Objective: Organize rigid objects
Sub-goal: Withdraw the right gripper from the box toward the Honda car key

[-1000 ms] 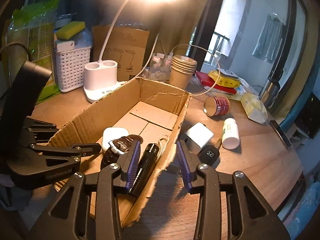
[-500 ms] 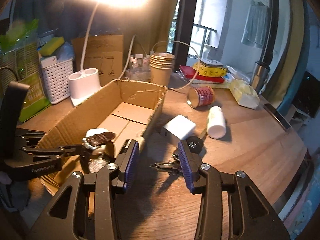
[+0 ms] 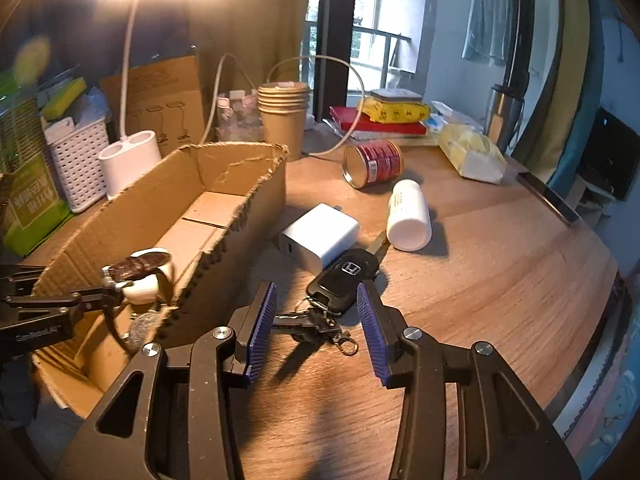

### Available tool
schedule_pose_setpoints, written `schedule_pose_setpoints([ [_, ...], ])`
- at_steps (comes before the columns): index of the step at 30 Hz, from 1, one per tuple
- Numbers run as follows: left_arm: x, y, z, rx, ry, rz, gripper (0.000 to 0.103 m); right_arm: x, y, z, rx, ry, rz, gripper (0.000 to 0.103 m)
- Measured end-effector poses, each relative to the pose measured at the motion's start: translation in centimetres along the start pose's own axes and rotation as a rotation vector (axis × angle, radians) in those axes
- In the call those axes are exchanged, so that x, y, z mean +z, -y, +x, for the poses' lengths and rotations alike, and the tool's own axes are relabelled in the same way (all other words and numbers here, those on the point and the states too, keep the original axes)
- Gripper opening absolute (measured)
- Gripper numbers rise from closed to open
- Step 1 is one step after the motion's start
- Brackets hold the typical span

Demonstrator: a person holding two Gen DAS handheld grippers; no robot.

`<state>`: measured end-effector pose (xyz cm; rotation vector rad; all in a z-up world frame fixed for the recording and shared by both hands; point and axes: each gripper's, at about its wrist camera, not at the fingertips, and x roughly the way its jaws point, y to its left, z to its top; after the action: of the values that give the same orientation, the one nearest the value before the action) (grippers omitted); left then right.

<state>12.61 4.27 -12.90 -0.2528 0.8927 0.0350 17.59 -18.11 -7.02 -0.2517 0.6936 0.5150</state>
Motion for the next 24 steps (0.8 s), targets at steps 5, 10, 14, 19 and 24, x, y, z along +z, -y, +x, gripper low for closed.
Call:
schedule_pose_setpoints([
  [5,0.0,0.0,0.0,0.000,0.000,0.000,0.021,0.1,0.7,1.4,0.003,-0.020,0.020,0.045],
  [10,0.0,0.0,0.0,0.000,0.000,0.000,0.021,0.0,1.1,2.7,0.009,-0.042,0.039,0.045],
  [14,0.0,0.0,0.0,0.000,0.000,0.000,0.021,0.1,1.0,3.5,0.006,-0.055,0.041,0.059],
  [19,0.0,0.0,0.0,0.000,0.000,0.000,0.021,0.4,0.9,4.2,0.000,-0.059,0.049,0.061],
  [24,0.0,0.0,0.0,0.000,0.000,0.000,0.021,0.5,1.2,5.2,-0.009,-0.096,0.052,0.061],
])
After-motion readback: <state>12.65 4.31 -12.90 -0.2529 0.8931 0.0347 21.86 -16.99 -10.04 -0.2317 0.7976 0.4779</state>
